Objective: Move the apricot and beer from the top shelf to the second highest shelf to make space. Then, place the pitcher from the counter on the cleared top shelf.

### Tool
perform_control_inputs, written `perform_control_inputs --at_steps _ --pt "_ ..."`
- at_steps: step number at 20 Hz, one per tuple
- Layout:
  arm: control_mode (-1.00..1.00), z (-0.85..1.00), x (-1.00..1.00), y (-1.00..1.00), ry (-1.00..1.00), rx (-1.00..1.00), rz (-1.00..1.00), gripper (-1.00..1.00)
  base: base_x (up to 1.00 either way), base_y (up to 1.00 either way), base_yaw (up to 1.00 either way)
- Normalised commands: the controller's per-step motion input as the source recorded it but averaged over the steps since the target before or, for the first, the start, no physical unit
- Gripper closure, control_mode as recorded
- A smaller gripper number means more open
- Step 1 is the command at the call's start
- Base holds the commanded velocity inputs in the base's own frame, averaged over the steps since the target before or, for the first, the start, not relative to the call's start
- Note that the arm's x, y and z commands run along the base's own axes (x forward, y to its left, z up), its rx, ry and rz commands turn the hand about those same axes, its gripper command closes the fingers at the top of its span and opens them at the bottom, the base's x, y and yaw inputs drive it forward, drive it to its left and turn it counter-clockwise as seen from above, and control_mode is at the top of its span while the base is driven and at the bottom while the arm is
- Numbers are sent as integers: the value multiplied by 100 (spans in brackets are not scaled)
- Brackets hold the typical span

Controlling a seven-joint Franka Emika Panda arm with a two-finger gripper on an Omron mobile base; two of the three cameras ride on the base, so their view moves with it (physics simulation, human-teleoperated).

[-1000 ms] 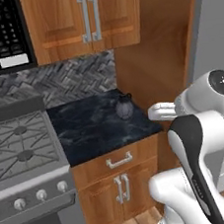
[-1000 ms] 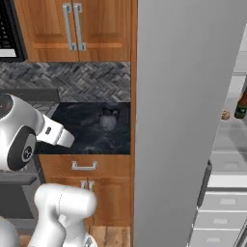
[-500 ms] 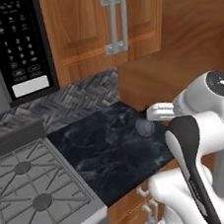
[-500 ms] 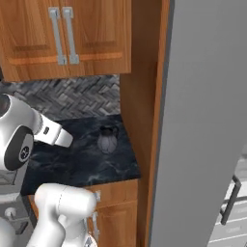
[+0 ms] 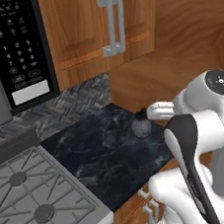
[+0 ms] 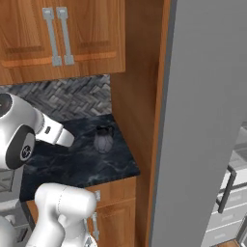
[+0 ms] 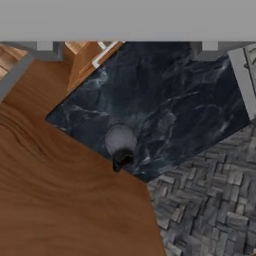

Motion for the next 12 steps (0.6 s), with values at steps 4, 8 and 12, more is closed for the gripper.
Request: perform_control_inputs --at_steps 4,8,12 --pt "-100 -5 38 -7 1 0 -14 -100 0 0 0" --pt "-100 -3 30 -33 2 0 -2 -100 0 0 0" --pt "-100 -7 13 -33 0 0 6 -100 0 0 0"
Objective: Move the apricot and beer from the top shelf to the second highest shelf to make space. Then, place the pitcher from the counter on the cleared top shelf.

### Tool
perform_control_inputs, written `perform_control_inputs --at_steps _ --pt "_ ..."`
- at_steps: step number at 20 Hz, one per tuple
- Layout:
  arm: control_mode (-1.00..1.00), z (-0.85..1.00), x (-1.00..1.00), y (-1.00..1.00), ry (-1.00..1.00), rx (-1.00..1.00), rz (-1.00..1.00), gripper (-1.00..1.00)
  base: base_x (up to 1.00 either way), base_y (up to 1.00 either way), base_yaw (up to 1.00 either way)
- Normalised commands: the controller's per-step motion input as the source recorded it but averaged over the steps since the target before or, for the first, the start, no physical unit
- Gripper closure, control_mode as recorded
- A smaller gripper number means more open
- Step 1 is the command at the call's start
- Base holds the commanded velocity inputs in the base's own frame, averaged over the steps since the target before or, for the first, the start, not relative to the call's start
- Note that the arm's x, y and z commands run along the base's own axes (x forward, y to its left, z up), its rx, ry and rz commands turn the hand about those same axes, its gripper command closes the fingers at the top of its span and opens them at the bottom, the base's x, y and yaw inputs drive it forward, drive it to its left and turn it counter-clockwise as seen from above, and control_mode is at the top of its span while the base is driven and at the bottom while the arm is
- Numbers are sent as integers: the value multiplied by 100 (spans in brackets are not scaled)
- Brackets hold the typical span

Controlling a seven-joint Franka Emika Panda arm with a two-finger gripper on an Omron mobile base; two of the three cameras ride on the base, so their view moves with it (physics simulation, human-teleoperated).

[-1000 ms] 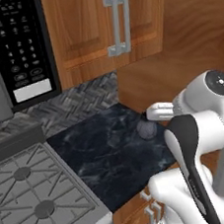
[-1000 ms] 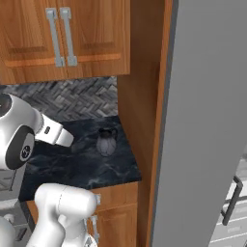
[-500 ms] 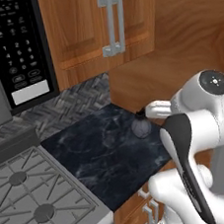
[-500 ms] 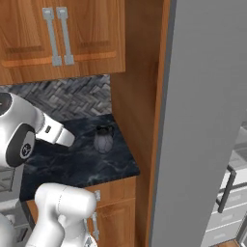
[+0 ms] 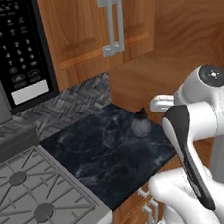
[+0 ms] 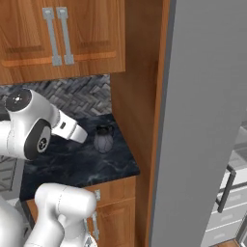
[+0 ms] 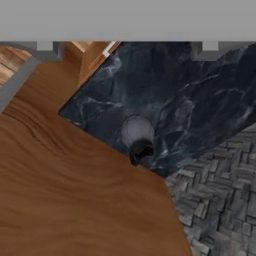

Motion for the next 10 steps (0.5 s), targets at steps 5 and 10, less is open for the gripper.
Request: perform_control_inputs --at_steps 5,10 --pt "-100 -9 8 -5 0 -2 22 -100 0 0 0" --pt "-100 -26 0 0 0 -22 33 -100 0 0 0"
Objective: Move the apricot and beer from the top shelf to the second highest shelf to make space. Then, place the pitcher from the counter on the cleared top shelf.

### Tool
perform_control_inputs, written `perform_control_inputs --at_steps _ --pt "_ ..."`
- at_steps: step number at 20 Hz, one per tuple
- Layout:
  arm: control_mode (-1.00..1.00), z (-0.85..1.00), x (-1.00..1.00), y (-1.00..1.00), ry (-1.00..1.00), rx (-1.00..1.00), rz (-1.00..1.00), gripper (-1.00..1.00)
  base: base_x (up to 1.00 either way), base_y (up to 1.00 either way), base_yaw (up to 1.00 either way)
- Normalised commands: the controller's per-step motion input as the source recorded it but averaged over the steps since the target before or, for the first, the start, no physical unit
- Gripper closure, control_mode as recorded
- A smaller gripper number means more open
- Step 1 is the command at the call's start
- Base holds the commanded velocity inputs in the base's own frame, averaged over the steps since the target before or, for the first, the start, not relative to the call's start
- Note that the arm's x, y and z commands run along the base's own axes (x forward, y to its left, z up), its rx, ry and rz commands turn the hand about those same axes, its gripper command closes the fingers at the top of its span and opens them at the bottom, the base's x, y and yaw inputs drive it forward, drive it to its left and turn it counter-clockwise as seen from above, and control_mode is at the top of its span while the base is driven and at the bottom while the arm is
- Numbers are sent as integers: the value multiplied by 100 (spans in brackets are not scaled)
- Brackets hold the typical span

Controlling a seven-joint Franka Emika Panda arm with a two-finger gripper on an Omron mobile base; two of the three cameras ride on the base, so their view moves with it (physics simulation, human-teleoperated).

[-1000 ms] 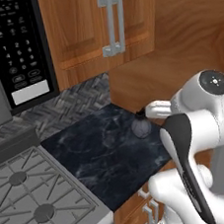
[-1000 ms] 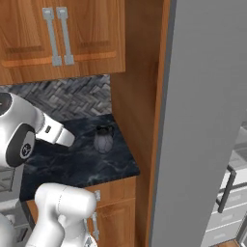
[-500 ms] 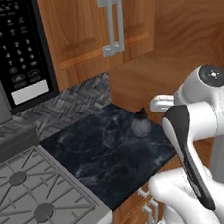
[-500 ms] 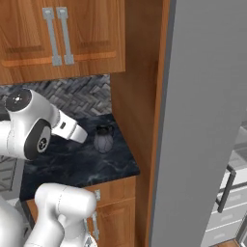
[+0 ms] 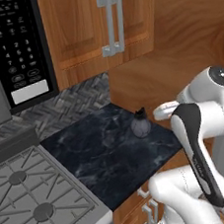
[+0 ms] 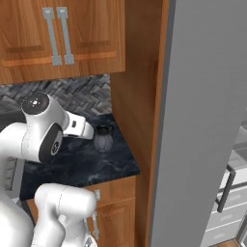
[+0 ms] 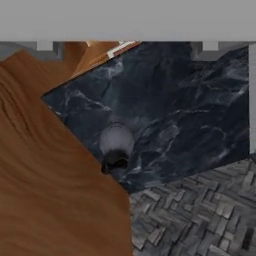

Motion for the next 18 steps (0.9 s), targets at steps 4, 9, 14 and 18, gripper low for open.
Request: perform_control_inputs --at_steps 4,9,14,18 --pt "-100 -31 0 0 5 -43 28 -100 0 0 0" --pt "-100 -8 0 0 14 -56 18 -100 0 0 0" --pt "-100 0 0 -34 10 -45 23 -100 0 0 0" --pt "-100 -10 0 -61 5 -30 33 -100 0 0 0"
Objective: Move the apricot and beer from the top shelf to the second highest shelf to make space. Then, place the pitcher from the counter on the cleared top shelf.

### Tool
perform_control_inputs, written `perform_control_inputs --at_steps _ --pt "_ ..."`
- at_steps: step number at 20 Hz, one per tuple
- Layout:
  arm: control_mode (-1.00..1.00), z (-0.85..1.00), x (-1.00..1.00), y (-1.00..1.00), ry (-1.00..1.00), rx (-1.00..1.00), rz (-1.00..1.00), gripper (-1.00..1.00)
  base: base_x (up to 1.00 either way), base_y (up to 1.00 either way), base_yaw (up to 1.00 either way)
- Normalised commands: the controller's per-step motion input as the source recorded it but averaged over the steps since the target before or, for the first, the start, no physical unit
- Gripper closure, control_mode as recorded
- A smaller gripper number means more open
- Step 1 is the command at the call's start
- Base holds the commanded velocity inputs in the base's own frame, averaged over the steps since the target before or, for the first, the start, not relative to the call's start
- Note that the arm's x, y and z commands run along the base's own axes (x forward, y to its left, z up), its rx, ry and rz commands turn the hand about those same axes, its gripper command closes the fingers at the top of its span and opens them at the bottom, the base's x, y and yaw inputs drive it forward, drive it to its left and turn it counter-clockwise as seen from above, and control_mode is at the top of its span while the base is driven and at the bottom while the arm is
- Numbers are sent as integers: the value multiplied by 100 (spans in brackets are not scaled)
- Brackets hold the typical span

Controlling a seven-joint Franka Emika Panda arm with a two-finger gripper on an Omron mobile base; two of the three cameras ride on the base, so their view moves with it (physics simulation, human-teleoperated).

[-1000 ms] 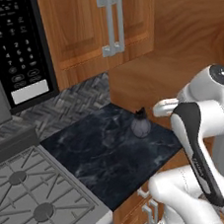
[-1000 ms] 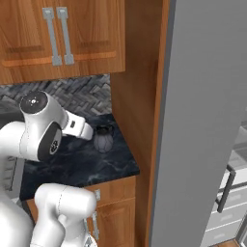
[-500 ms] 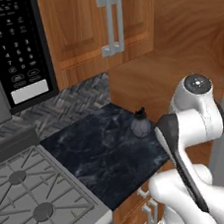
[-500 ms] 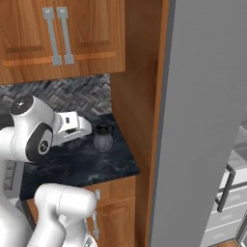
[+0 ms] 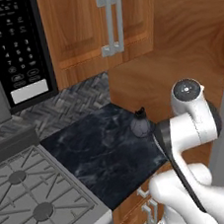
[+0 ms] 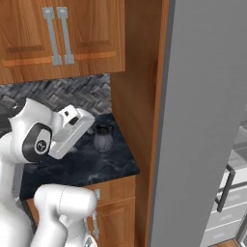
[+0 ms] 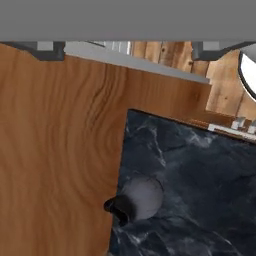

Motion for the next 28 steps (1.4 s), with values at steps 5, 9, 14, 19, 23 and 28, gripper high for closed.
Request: perform_control_inputs --at_steps 5,9,14,19,23,28 --pt "-100 -26 0 -66 1 -17 39 -100 0 0 0" --pt "-100 -8 1 -38 17 -15 36 -100 0 0 0" --pt "-100 0 0 -13 34 -20 32 -100 0 0 0" --pt "-100 0 11 0 42 -24 29 -100 0 0 0" --pt "-100 0 31 0 32 -15 22 -100 0 0 0" --pt "-100 -3 35 8 3 -1 12 -100 0 0 0"
